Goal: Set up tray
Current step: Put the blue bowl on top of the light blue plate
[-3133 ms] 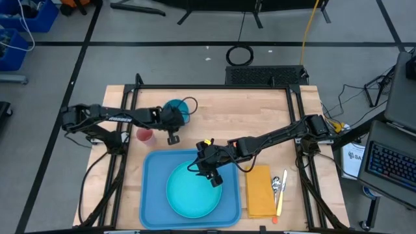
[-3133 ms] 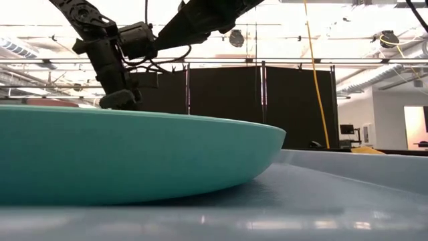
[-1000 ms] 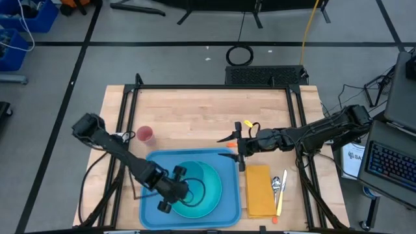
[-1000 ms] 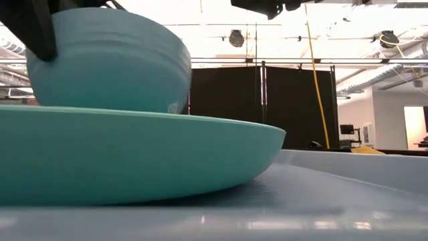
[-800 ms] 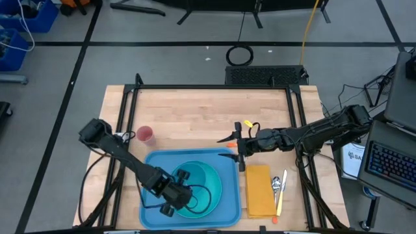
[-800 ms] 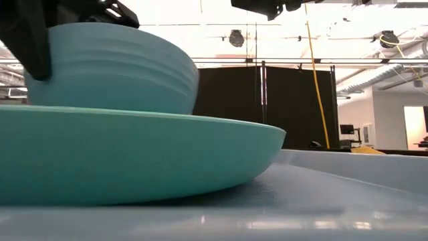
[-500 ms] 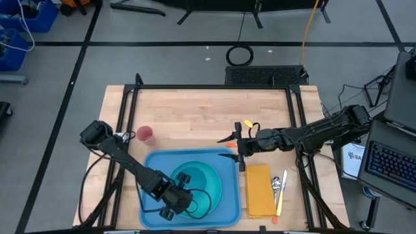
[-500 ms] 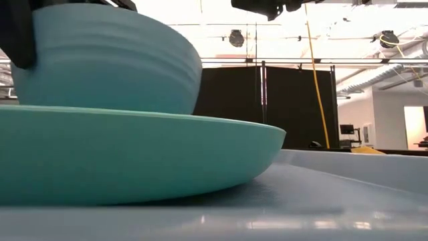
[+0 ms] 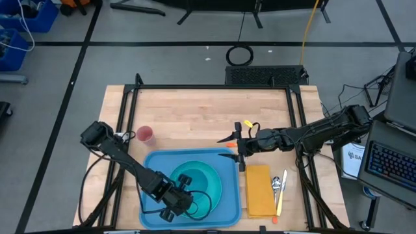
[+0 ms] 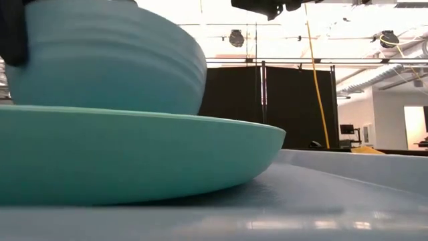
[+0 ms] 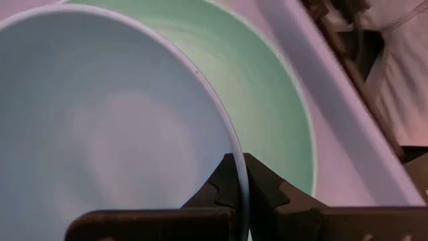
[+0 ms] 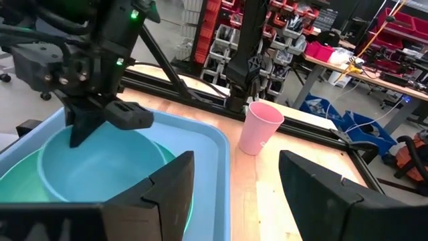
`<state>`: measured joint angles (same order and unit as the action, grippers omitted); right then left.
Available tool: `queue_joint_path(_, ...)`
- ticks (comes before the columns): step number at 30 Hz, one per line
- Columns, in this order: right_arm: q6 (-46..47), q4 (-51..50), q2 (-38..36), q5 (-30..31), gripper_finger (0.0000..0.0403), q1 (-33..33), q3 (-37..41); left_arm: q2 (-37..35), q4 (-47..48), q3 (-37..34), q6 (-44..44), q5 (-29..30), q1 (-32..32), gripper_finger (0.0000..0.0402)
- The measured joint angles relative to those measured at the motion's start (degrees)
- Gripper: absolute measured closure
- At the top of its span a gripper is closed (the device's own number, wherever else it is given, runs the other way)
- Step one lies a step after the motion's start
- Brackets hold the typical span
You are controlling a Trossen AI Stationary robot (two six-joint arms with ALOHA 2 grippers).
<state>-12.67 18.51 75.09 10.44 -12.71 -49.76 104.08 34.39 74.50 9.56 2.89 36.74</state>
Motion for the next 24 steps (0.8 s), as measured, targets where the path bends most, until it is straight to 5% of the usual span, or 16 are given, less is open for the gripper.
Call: queue_joint_path(24,0.00,-0.39,0.00,0.00,0.0193,0.00,0.00,0.86,-0.91,-0.04,0.85,-5.48,-0.51,0.0368)
